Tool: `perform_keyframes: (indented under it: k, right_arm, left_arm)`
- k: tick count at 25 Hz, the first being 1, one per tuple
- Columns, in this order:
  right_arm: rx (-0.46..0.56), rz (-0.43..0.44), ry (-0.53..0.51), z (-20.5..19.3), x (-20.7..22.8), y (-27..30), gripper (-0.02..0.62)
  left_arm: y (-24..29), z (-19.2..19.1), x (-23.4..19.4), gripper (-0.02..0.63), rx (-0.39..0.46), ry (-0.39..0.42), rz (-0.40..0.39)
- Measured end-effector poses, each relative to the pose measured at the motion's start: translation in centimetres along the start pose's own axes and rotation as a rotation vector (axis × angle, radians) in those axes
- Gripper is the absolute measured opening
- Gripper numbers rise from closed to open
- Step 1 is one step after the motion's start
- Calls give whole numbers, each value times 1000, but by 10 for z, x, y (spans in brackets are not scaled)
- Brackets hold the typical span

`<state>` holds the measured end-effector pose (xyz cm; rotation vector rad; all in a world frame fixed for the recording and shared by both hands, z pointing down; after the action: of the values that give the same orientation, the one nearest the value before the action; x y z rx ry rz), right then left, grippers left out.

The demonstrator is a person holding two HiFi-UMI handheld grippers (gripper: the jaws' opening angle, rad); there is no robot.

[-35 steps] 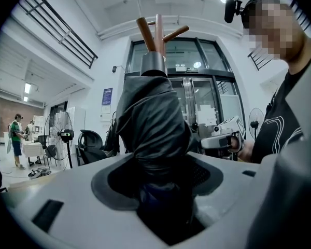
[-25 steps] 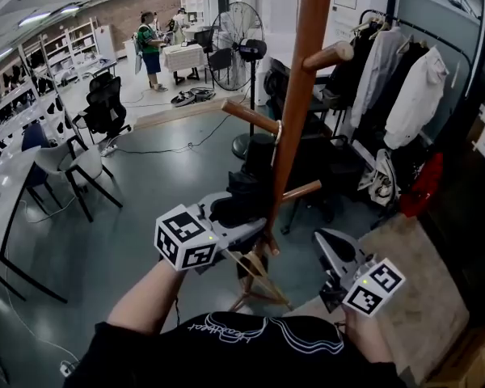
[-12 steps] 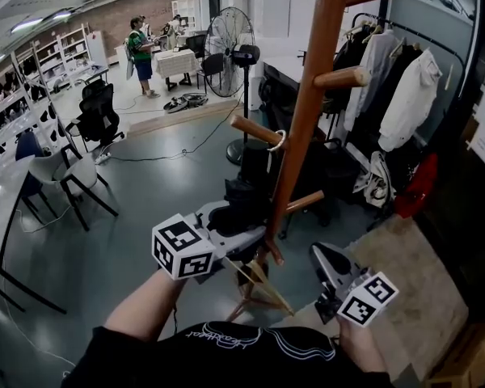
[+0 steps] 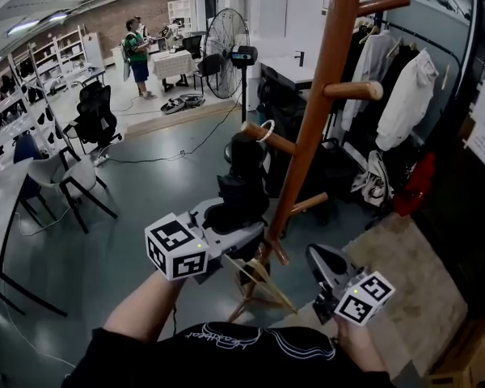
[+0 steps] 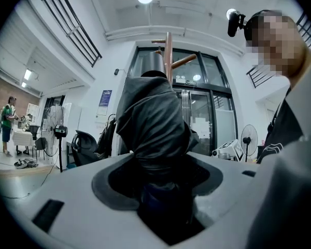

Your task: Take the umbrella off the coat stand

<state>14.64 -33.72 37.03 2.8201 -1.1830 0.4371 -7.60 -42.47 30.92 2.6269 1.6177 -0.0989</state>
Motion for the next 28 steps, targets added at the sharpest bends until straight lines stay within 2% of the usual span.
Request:
perform_keyframes:
  k: [7, 14, 19, 28]
  right_arm:
    - [-19, 6, -31, 14, -18, 7, 2]
    - [-2, 64, -73, 19, -51, 16, 0]
    - [6, 100, -77, 13, -77, 20, -2]
    - [5, 100, -54, -10, -126, 22, 0]
  left_arm:
    - [-19, 13, 1, 245, 19, -24, 13]
    - [-51, 16, 4, 245, 41, -35, 70]
    - [-79, 8, 20, 245, 25, -28, 72]
    - [-124, -40, 53, 245, -15, -169, 33]
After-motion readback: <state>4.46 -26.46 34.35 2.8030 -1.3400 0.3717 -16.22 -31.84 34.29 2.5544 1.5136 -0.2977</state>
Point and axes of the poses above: the fingertips, and each gripper's own axes: y forward along the fingers, x to its right, z out of its top, the point moved 7 cm from there along -y, backward along the fingers, and after that the axes turned 6 degrees about z, right-handed, at the moved point
